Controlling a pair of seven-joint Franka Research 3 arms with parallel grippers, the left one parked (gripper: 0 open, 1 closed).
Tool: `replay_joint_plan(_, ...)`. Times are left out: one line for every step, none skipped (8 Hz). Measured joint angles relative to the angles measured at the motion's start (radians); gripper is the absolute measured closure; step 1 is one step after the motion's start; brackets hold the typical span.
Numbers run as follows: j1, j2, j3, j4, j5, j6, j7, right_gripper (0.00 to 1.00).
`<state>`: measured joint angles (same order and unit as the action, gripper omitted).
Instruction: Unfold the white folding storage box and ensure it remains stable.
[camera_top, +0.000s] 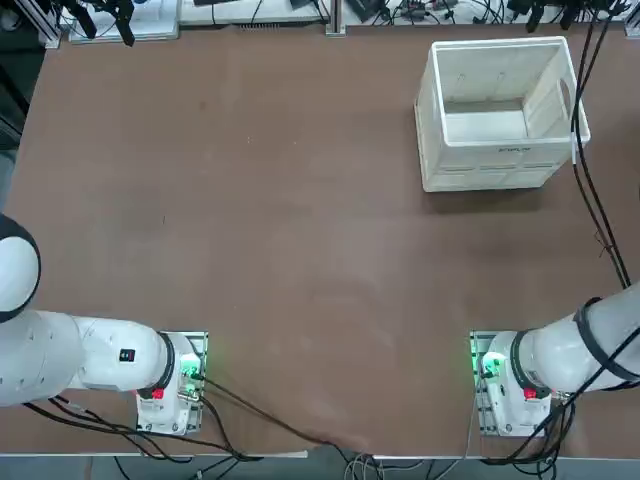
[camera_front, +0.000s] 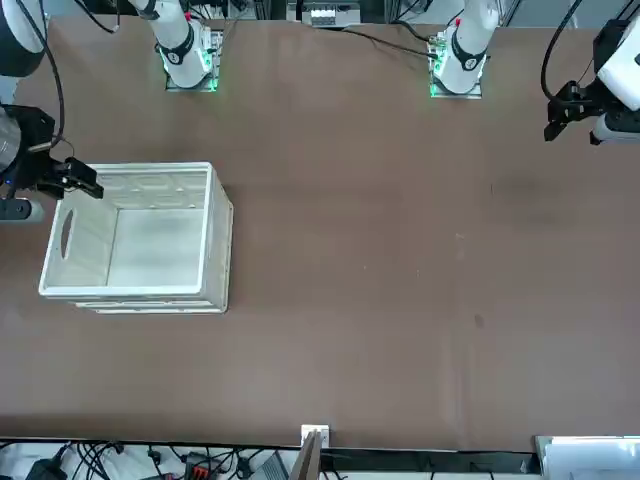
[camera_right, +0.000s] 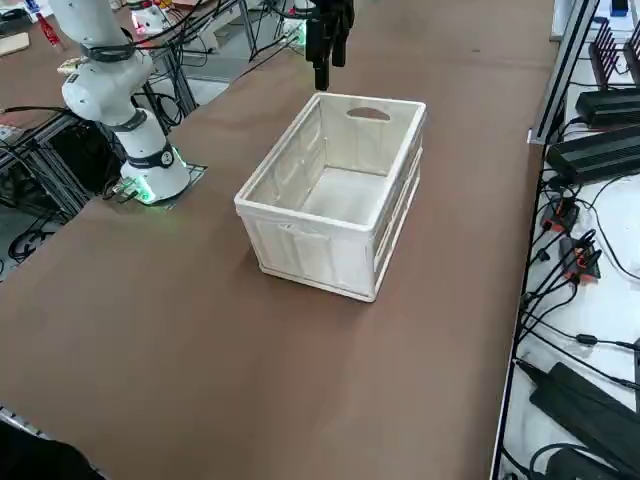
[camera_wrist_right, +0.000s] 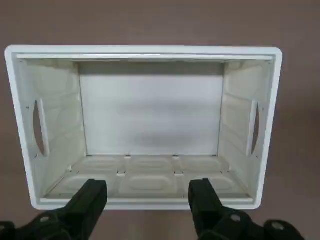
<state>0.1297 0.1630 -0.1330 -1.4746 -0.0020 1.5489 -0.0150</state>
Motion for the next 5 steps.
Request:
replay_joint_plan(-0.004, 0.0, -0.004, 0.001, 0.0, 0.0, -0.001, 0.0)
replay_joint_plan(-0.007, -0.002, -0.004, 0.006, 0.0, -0.001, -0.002, 0.0)
replay_joint_plan(-0.008, -0.007, -0.004, 0.012, 0.0, -0.003, -0.003, 0.0)
replay_joint_plan(-0.007, -0.017, -0.002, 0.017, 0.001, -0.008, -0.004, 0.0)
replay_joint_plan(-0.007, -0.031, 0.001, 0.018, 0.005, -0.017, -0.004, 0.0)
